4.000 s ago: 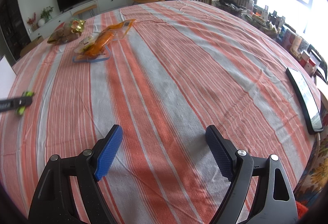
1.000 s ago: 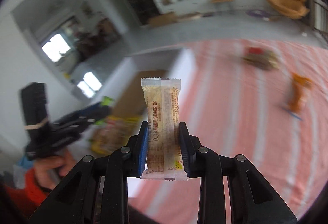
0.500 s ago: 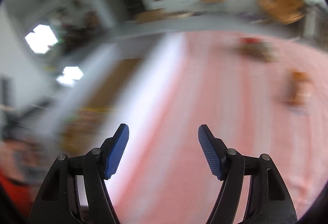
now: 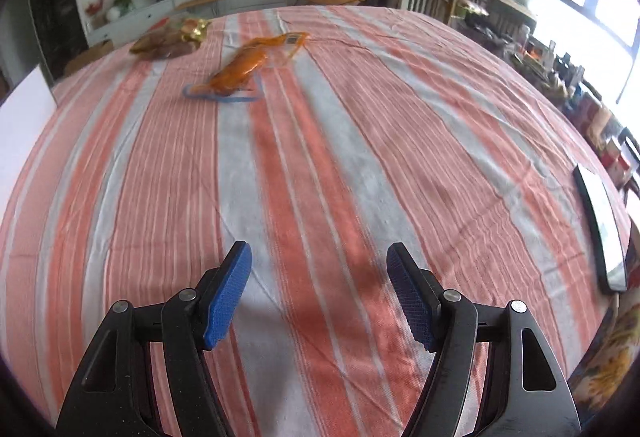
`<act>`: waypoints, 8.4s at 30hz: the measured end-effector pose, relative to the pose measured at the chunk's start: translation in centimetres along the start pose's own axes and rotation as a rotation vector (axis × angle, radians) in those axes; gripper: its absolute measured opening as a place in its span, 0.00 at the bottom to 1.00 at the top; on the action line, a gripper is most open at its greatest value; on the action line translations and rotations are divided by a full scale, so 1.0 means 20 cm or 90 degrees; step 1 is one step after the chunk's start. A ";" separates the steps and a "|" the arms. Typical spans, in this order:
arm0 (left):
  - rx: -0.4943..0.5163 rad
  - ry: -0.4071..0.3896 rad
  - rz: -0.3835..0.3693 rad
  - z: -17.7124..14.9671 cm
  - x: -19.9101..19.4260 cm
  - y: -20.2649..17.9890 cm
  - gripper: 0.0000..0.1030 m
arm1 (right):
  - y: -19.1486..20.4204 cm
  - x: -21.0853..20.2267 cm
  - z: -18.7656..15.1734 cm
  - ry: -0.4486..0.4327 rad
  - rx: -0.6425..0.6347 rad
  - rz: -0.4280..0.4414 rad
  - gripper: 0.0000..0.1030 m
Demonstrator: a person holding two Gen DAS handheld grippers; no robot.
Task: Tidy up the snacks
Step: 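Return both tools above the remaining snacks on the table, then lower the right gripper around the orange dried meat bag, then grasp the clear bag of brown eggs with the left gripper while the right waits over the orange bag, then close the right gripper on the orange dried meat bag, then carry both held bags over the white box and open both grippers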
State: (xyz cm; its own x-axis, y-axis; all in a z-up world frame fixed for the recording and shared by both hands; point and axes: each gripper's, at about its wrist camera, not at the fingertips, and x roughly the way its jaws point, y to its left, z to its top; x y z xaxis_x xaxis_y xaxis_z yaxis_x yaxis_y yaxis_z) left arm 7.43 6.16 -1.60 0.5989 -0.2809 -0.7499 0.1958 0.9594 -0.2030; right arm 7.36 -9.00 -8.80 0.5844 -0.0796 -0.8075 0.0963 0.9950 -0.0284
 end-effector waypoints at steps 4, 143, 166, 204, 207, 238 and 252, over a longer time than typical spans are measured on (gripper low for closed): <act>0.019 0.016 0.065 0.00 0.26 0.03 0.96 | 0.00 0.00 0.01 -0.003 0.017 0.000 0.77; 0.462 0.167 0.125 1.23 1.48 0.17 0.61 | -0.01 0.37 0.39 -0.021 0.032 0.119 0.83; 0.226 0.138 0.075 0.31 0.76 -0.12 1.00 | -0.01 0.37 0.39 -0.024 0.040 0.132 0.83; 0.049 0.155 0.025 0.50 0.90 0.16 0.72 | -0.02 0.37 0.38 -0.024 0.040 0.133 0.83; 0.031 0.140 0.030 0.45 0.85 0.13 0.60 | -0.08 0.35 0.37 -0.038 0.070 0.176 0.83; -0.034 0.033 -0.051 -0.01 -0.08 0.14 0.60 | 0.04 0.15 0.47 0.125 0.071 0.265 0.54; -0.039 -0.008 -0.061 -0.03 -0.29 0.17 0.60 | -0.09 -0.17 0.15 0.102 0.284 0.552 0.55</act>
State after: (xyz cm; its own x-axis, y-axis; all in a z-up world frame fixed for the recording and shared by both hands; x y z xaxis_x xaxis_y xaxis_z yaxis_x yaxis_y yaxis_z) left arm 4.22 11.02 1.63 0.5893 -0.3709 -0.7177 0.2046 0.9279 -0.3116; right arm 7.65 -10.73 -4.18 0.4836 0.7079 -0.5149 0.0003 0.5880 0.8088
